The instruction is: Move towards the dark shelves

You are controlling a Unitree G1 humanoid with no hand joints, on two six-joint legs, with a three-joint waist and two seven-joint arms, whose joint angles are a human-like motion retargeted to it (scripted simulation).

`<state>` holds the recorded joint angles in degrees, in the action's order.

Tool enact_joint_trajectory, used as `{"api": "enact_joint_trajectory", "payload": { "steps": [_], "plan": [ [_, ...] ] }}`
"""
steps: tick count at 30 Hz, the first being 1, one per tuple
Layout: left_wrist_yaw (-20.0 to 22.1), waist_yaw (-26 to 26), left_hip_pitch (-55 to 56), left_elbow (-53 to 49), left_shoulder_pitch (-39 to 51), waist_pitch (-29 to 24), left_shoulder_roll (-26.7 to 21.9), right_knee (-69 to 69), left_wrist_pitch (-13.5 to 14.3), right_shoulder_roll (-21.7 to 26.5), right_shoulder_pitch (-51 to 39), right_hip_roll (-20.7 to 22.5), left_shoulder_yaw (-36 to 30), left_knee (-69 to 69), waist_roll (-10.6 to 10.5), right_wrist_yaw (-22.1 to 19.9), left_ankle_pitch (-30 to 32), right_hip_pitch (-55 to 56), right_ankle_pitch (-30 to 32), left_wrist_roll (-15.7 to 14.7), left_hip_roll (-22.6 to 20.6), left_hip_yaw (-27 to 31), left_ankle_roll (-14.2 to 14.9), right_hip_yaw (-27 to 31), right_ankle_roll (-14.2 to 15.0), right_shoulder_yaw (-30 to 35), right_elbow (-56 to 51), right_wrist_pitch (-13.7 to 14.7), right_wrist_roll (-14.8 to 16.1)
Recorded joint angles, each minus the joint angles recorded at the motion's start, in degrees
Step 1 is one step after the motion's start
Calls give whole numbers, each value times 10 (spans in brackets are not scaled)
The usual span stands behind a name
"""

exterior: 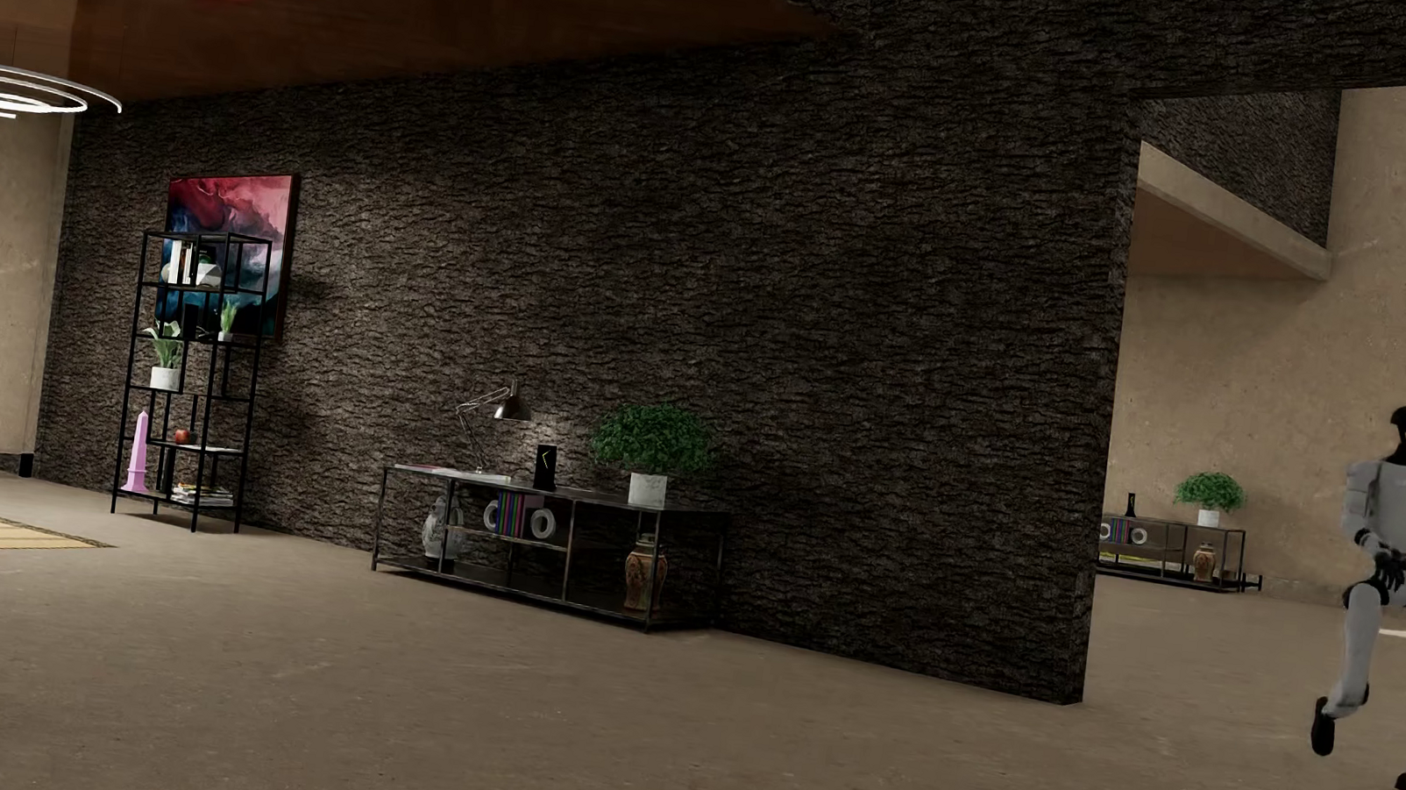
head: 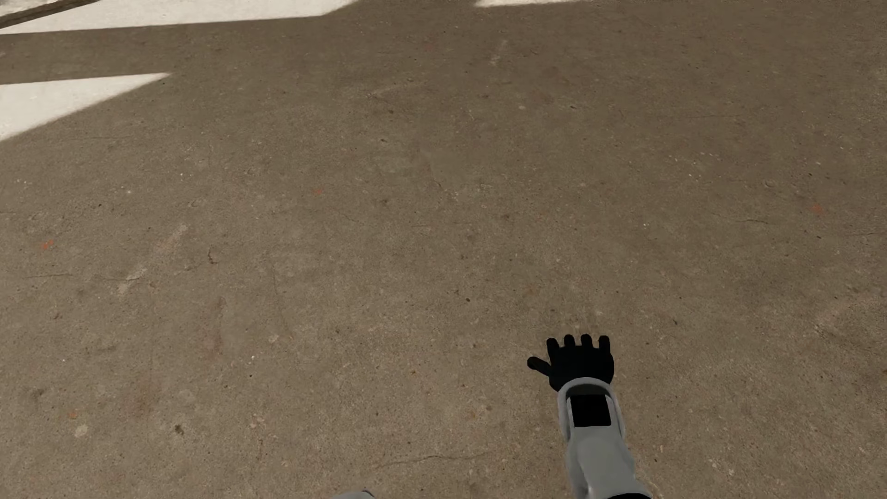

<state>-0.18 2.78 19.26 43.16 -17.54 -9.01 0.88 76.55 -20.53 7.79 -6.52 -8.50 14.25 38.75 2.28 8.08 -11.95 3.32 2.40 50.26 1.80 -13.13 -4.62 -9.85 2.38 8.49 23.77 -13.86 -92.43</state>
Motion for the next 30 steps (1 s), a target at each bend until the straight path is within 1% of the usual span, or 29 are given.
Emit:
{"api": "enact_joint_trajectory", "payload": {
  "steps": [1,2,3,4,5,6,7,8,9,10,11,12,13,14,15,16,17,18,19,20,21,22,23,25,26,27,28,29,30],
  "plan": [
    [-19,-11,-30,14,43,-1,-11,25,-2,-37,38,-18,-28,-16,8,-3,-13,57,-15,21,-5,4,6,-2,-13,-59,33,-16,70],
    [-31,-24,-61,17,85,-1,-18,24,8,-65,73,-32,-53,-39,14,-6,-22,111,-12,33,-11,10,12,-6,-23,-122,74,-42,156],
    [-36,-37,-91,13,125,-1,-22,-2,25,-77,105,-43,-80,-59,18,-2,-32,160,-20,38,-19,18,17,-11,-27,-176,120,-74,227],
    [-31,-48,-118,6,166,-1,-27,-54,44,-82,137,-57,-107,-79,21,1,-43,200,-31,44,-25,27,22,-25,-36,-210,162,-107,273],
    [-24,-58,-142,-6,206,-1,-33,-132,62,-75,176,-74,-134,-97,23,7,-55,230,-33,46,-30,36,28,-46,-43,-208,200,-127,275],
    [-4,-64,-165,-23,243,-1,-38,-236,84,-62,220,-90,-156,-112,24,14,-67,246,-33,41,-36,43,33,-79,-49,-175,229,-133,242],
    [25,-68,-192,-38,276,-1,-44,-365,103,-50,266,-94,-173,-132,26,20,-78,249,-15,34,-41,48,39,-112,-43,-131,244,-120,197],
    [58,-71,-219,-56,300,-1,-50,-517,121,-42,309,-77,-183,-153,28,27,-87,243,-2,21,-46,48,46,-132,-21,-99,250,-92,160],
    [80,-74,-249,-75,314,-2,-55,-633,131,-40,346,-47,-189,-175,27,36,-96,250,-16,10,-49,45,54,-104,5,-89,250,-62,141],
    [92,-76,-283,-95,317,-2,-58,-690,136,-43,374,-23,-185,-193,26,55,-105,261,-38,-8,-50,35,62,-63,16,-103,249,-40,145],
    [99,-75,-315,-117,309,-3,-60,-675,144,-46,390,-18,-173,-202,25,89,-114,267,-37,-34,-52,17,64,-91,-4,-127,250,-33,155],
    [96,-75,-343,-131,291,-3,-61,-631,141,-48,394,-17,-161,-198,22,126,-113,267,-14,-55,-49,0,76,-112,-37,-144,250,-26,156],
    [94,-79,-365,-137,271,-5,-64,-592,131,-54,392,-13,-157,-176,15,140,-90,263,15,-64,-38,-9,82,-123,-81,-157,240,-21,149],
    [86,-85,-376,-129,251,-7,-68,-547,127,-64,388,-11,-163,-135,5,125,-56,253,43,-59,-23,-12,75,-130,-125,-171,223,-24,137],
    [72,-90,-364,-105,231,-10,-75,-501,113,-82,381,-2,-171,-57,-7,90,8,247,27,-43,1,-14,56,-131,-141,-190,204,-36,131],
    [48,-92,-337,-73,213,-13,-81,-472,90,-104,362,18,-177,48,-20,49,63,233,1,-23,37,-20,51,-132,-152,-210,190,-55,135],
    [11,-90,-293,-36,196,-17,-83,-461,67,-126,330,43,-181,163,-34,1,129,213,-26,-6,75,-17,54,-128,-150,-234,180,-86,153],
    [-28,-85,-239,3,179,-19,-84,-463,41,-144,287,72,-183,260,-46,-48,149,186,-48,11,96,0,36,-117,-148,-251,176,-113,175],
    [-59,-78,-179,33,161,-22,-85,-477,24,-157,235,101,-181,338,-55,-83,115,155,-62,22,108,22,23,-103,-145,-255,179,-127,195],
    [-82,-70,-118,51,135,-23,-85,-500,18,-163,181,128,-172,391,-61,-99,95,120,-71,28,112,45,10,-83,-142,-245,185,-132,209],
    [-92,-61,-63,55,105,-23,-83,-526,22,-165,127,153,-163,417,-65,-109,100,84,-76,31,119,63,15,-60,-140,-227,189,-114,222],
    [-95,-51,-13,47,72,-21,-80,-547,30,-163,76,173,-146,416,-68,-106,109,51,-84,28,123,81,13,-33,-138,-195,189,-78,233],
    [-97,-41,28,34,38,-19,-76,-564,36,-157,31,188,-129,388,-69,-102,109,20,-94,24,125,92,18,-4,-136,-157,181,-34,244],
    [-79,-23,81,-7,-23,-17,-56,-575,64,-126,-53,210,-94,250,-73,-87,103,-32,-126,4,130,92,-3,49,-133,-52,149,45,229],
    [-67,-17,90,-21,-45,-16,-44,-576,68,-109,-88,217,-79,136,-75,-81,116,-54,-143,-5,130,80,-1,69,-132,-7,121,74,221],
    [-59,-14,85,-30,-59,-16,-34,-581,73,-93,-114,222,-73,-8,-78,-79,122,-76,-158,-6,113,76,12,83,-132,27,88,89,215],
    [-53,-11,70,-37,-67,-15,-25,-590,74,-76,-129,224,-69,-167,-79,-81,133,-100,-172,-5,82,96,35,92,-131,51,50,90,201],
    [-54,-10,62,-43,-71,-15,-21,-596,74,-66,-129,225,-67,-279,-80,-82,121,-126,-186,-3,49,124,68,96,-129,62,12,92,198],
    [-61,-12,65,-47,-71,-15,-22,-594,77,-60,-117,225,-72,-311,-80,-90,96,-151,-201,5,27,123,131,91,-127,59,-25,90,208]
  ]
}}
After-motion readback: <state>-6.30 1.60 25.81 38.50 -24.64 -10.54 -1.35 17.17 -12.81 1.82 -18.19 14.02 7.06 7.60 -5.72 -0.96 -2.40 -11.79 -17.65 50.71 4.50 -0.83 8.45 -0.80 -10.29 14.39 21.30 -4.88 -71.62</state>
